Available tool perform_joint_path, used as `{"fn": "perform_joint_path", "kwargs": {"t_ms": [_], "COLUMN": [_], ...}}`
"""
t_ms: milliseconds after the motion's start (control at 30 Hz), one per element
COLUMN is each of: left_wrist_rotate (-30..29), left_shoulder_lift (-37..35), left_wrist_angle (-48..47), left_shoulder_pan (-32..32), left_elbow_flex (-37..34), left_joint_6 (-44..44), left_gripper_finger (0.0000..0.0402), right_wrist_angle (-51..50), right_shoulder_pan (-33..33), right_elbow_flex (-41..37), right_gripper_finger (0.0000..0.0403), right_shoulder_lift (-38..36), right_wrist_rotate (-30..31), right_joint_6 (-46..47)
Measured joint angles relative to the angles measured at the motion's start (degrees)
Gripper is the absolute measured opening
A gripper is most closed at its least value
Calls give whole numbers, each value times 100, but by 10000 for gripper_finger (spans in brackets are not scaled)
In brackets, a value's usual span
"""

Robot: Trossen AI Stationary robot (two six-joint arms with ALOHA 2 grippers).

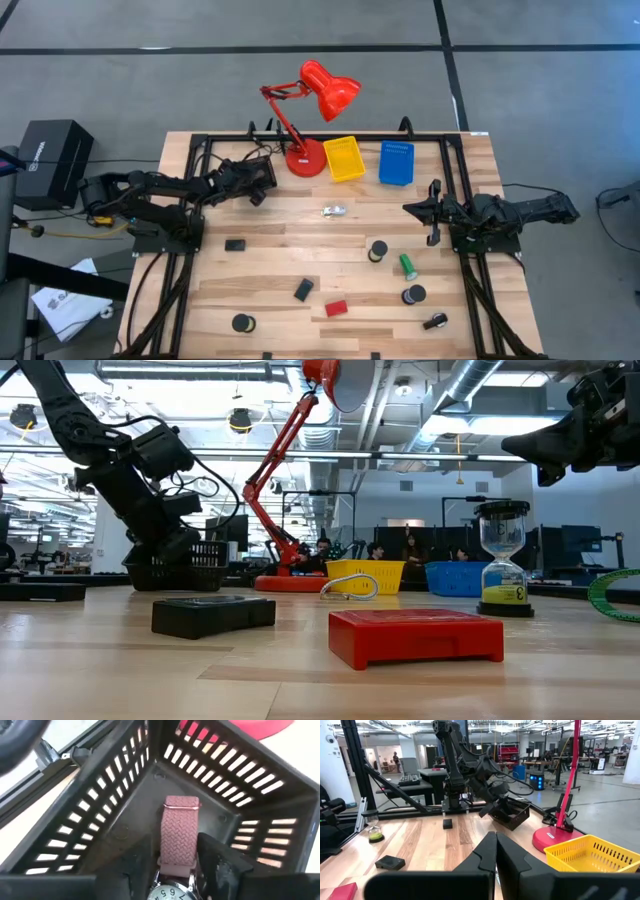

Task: Pick & Place Office items
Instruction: Put the brown wrist watch into the black bin, then put the light green hourglass into the yellow bin

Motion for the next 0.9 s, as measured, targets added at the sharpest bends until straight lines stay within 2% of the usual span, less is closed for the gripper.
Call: {"fn": "perform_joint_path", "kwargs": {"t_ms": [200, 400, 600, 767, 900], "left_wrist_rotate": [0, -66, 143, 704, 1183], "left_shoulder_lift": [0, -124, -608, -1282, -1731], "left_wrist_angle": [3, 5, 4, 37, 43], "left_shoulder_pan": [0, 0, -235, -737, -1327], "left_elbow_flex": [223, 477, 527, 527, 527], "left_joint_6": [-28, -28, -179, -915, -1097], "left_gripper_finger": [207, 218, 208, 192, 175], "right_wrist_angle": [-4, -11, -16, -17, -17], "right_shoulder_pan": [0, 0, 2, 11, 12], "right_elbow_flex": [0, 0, 0, 0, 0], "right_gripper_finger": [0, 0, 0, 0, 0], "right_shoulder_lift": [0, 0, 0, 0, 0], "right_wrist_rotate": [-4, -7, -32, -33, -33], "right_joint_6": [-4, -15, -1, 177, 329]}}
